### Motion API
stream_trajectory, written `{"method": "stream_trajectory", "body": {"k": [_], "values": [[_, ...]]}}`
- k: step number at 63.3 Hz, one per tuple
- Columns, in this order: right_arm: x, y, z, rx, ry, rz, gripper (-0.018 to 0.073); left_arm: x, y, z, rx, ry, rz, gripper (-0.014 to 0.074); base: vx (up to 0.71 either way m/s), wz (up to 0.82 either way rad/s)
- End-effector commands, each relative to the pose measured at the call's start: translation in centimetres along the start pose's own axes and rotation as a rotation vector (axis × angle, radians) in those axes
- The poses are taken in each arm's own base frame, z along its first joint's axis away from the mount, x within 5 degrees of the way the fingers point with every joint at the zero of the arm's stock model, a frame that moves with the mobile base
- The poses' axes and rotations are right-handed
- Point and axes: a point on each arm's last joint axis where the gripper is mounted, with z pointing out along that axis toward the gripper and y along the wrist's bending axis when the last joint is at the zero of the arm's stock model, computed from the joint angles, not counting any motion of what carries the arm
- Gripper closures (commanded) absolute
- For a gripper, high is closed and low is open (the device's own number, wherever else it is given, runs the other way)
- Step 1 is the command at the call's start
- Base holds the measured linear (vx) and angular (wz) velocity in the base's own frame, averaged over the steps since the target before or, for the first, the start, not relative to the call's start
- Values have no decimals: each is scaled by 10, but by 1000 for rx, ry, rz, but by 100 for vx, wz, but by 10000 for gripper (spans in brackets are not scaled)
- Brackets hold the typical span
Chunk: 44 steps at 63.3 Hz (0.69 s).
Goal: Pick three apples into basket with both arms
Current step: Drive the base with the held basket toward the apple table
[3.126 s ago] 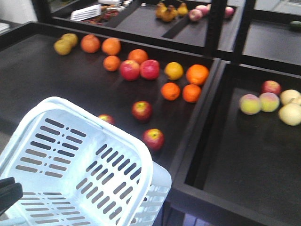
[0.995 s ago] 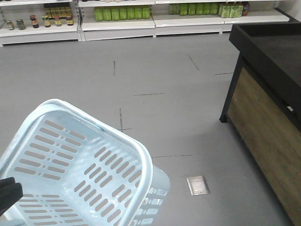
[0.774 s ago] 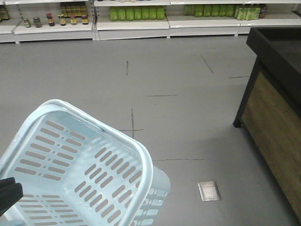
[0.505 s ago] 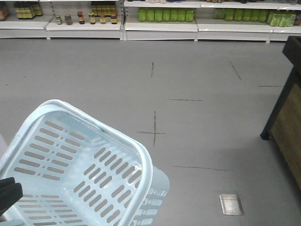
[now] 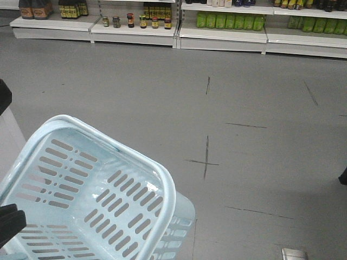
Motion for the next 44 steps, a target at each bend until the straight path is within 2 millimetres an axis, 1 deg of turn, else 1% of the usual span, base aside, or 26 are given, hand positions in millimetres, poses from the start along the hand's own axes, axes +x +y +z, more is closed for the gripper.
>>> {"method": "stream_trajectory", "body": {"k": [1,17,44], "values": [[-2,-1,0,6,-66,-19,564,-16,0,-3,-16,-104,-37,603,16,9],[-2,-1,0,6,-66,-19,564,-16,0,-3,-16,-104,-37,603,18,1],[-2,-1,0,6,-66,-19,564,-16,0,-3,-16,-104,-37,603,21,-9]]}}
